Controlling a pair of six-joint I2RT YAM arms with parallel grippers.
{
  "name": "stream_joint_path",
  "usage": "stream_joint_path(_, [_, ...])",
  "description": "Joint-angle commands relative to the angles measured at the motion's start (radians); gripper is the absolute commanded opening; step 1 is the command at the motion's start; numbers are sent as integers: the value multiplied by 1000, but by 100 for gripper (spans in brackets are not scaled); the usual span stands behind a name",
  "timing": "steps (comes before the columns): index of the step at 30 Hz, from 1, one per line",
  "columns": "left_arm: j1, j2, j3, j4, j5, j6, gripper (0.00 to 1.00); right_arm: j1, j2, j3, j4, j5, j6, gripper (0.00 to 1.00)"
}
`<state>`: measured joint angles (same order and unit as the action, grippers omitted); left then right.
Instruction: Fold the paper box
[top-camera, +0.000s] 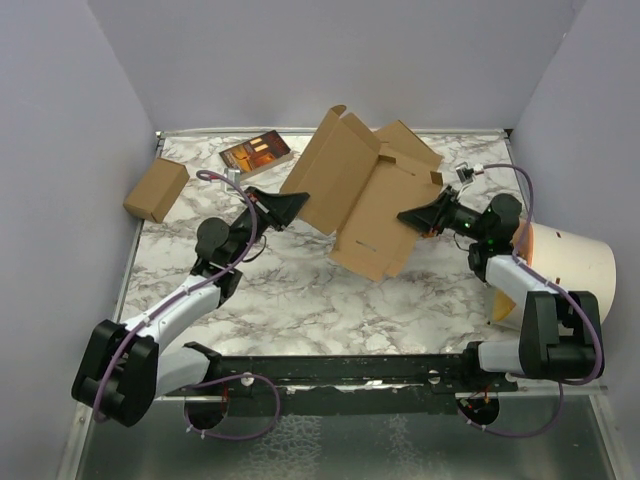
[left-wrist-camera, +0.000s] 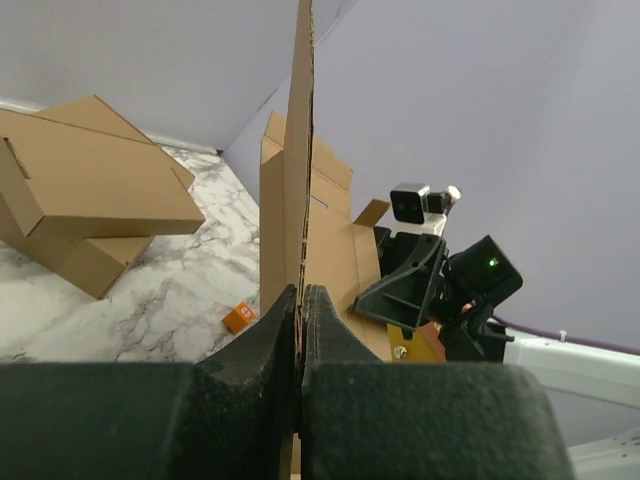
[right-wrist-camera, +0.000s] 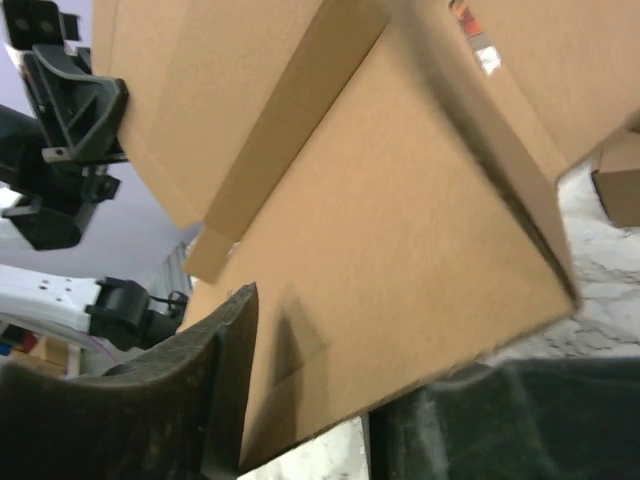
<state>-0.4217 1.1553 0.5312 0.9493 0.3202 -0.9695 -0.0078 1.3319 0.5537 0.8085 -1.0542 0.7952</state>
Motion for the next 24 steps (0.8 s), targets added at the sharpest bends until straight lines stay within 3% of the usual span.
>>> stream_joint_path(1, [-17, -61, 27, -88, -1, 47, 0, 8, -16, 70, -173, 33, -159, 46])
stream_joint_path(6, [-17, -111, 31, -159, -54, 116, 0, 9, 3, 112, -297, 35, -266, 62])
stream_joint_path(12, [-12, -178, 133, -457, -113, 313, 0, 0, 0, 245, -654, 2, -707, 89])
stream_joint_path(14, [-10, -190, 192, -635, -128, 386, 0, -12, 2, 301, -774, -31, -860, 93])
stream_joint_path(17, [8, -195, 242, -776, -102, 466, 0, -17, 0, 357, -926, -14, -1064, 97])
stream_joint_path(24, [108, -157, 311, -974, 148, 546, 0, -17, -39, 399, -1136, 65, -1369, 100])
